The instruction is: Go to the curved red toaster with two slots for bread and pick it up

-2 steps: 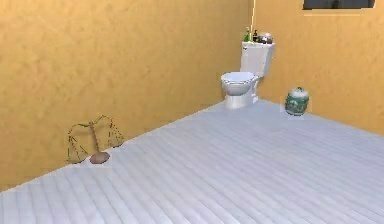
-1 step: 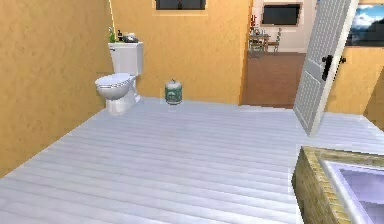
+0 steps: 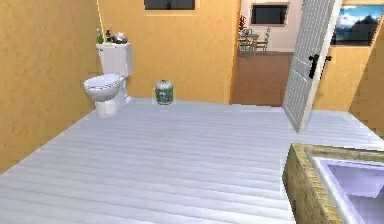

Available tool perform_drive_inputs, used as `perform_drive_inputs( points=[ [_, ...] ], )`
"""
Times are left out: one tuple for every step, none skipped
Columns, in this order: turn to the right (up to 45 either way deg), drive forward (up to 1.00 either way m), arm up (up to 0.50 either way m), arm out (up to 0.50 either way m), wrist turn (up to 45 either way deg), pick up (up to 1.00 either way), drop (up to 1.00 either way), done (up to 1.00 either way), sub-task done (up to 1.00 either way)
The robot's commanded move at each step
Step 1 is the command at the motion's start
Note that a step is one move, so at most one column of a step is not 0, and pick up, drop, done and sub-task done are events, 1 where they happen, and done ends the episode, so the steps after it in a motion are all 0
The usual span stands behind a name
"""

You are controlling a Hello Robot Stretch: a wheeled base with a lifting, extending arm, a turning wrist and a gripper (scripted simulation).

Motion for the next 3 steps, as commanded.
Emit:
perform_drive_inputs(
  points=[
    [0.0,0.15,0.00,0.00,0.0,0.00,0.00,0.00,0.00],
    [18.0,0.00,0.00,0.00,0.0,0.00,0.00,0.00,0.00],
    [0.0,1.00,0.00,0.00,0.0,0.00,0.00,0.00,0.00]
  ],
)
